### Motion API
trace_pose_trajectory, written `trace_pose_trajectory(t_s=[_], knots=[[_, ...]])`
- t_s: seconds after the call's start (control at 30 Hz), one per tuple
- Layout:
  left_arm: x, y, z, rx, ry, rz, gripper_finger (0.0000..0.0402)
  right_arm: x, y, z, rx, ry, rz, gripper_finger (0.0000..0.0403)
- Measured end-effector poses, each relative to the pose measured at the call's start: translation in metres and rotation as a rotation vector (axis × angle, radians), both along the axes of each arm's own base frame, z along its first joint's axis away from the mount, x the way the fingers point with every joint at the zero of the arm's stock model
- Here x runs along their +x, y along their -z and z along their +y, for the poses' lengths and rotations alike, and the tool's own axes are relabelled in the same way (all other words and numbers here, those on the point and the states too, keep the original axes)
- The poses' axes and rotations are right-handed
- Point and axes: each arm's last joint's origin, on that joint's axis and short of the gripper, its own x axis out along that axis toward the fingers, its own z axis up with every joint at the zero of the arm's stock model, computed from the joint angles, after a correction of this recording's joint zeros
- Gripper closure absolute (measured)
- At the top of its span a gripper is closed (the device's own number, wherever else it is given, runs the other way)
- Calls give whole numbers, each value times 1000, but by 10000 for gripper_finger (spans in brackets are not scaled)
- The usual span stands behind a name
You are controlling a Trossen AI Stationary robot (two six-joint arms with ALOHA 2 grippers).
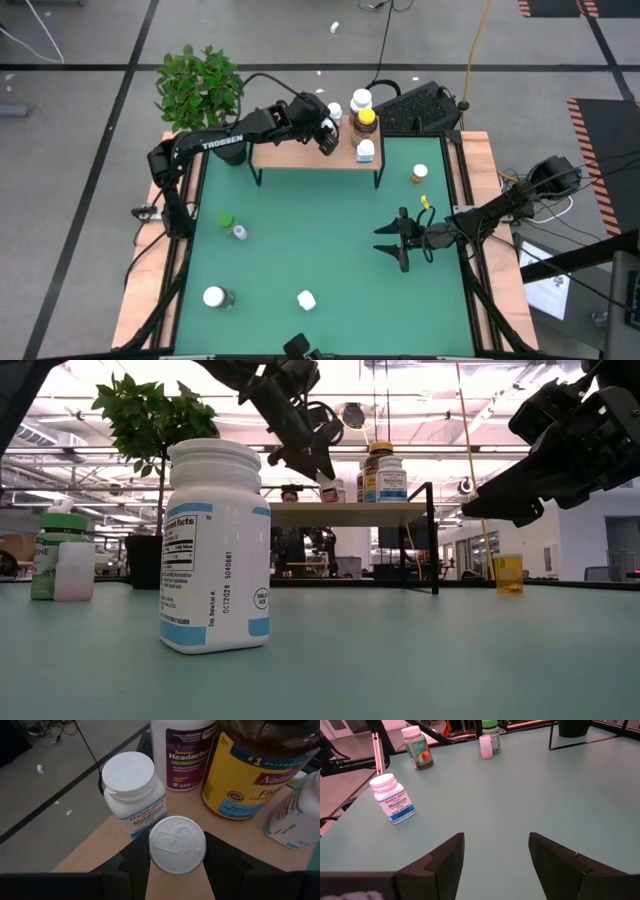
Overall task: Pick and place medicine bottles onto shelf by color
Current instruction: Put the small white pill bottle on the shelf
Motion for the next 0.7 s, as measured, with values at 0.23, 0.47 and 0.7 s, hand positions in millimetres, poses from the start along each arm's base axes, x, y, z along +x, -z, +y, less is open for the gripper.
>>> trace_pose_trajectory(t_s=[0.23, 0.47, 0.7], knots=[[2, 0, -3, 10, 20, 7, 242, 0, 0, 0, 2, -5, 1, 188], [5, -1, -8, 27, 48, 13, 242, 0, 0, 0, 2, -5, 1, 188], [5, 2, -8, 30, 49, 11, 242, 0, 0, 0, 2, -6, 1, 188]])
